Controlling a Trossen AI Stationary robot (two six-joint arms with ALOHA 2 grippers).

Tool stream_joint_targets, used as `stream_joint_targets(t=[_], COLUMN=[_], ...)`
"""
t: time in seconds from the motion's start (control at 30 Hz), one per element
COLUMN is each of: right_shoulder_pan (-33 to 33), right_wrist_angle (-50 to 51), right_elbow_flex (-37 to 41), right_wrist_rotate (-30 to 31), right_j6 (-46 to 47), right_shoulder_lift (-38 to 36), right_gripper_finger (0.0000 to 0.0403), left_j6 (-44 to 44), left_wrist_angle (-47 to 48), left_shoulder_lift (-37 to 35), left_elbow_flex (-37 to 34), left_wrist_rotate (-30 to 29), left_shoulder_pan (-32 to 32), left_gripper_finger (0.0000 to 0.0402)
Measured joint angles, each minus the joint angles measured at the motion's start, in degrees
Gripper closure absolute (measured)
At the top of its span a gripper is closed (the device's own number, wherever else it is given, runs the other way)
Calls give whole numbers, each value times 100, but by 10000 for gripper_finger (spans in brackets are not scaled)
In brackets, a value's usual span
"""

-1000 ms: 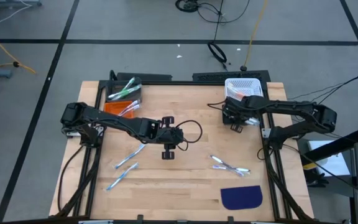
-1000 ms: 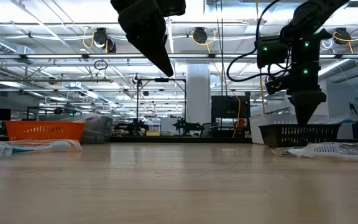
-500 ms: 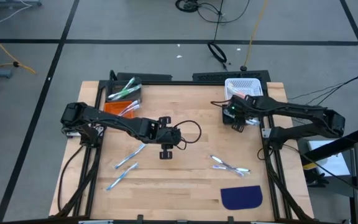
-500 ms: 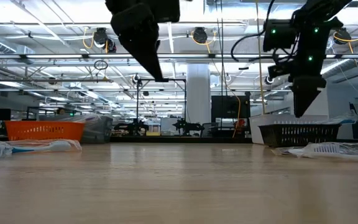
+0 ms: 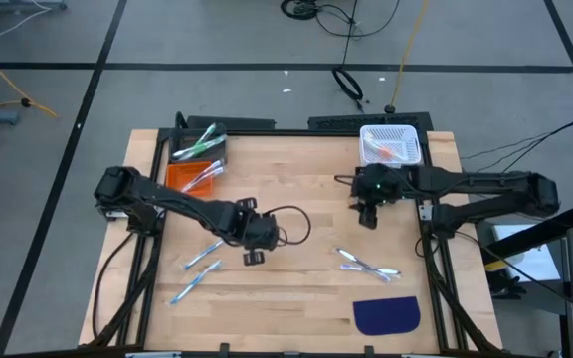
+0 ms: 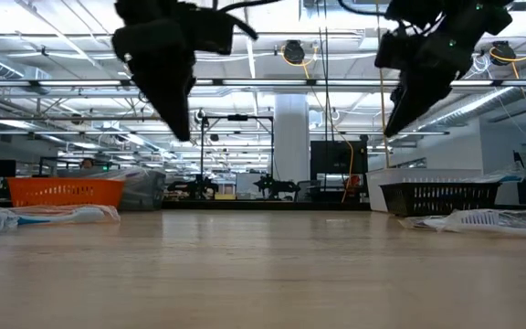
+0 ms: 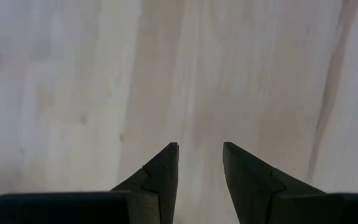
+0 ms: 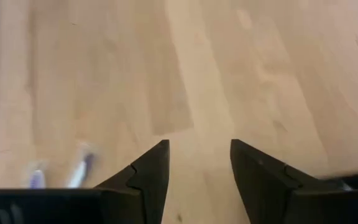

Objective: Pick & Place Toothbrushes
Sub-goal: Put the blue toothbrush into the black bin

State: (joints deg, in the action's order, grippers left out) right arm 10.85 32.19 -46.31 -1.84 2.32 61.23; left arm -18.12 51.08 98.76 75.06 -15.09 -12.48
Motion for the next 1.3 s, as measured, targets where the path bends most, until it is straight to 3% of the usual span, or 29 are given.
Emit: stream_joint_targets(t=[0.3, 0.77, 1.0, 1.3], right_shoulder_pan=[-763, -1117, -1140, -1140], right_wrist_angle=[-470, -1000, -1430, -1439], right_elbow_flex=[-1, 286, 519, 519], right_wrist_rotate=[21, 344, 329, 329], right_j6=[192, 285, 283, 281], right_shoulder_lift=[0, 20, 20, 20], right_gripper_finger=[245, 246, 247, 248], left_j6=[-1385, -3810, -4316, -4571], left_wrist_angle=[398, 1690, 1381, 94], left_shoulder_lift=[-25, -36, -307, -1116], left_elbow_flex=[-557, -668, -1343, -2603], left_wrist_rotate=[6, -19, 270, 711], left_shoulder_pan=[-490, -1281, -1352, -1288], left_gripper_finger=[272, 272, 273, 273])
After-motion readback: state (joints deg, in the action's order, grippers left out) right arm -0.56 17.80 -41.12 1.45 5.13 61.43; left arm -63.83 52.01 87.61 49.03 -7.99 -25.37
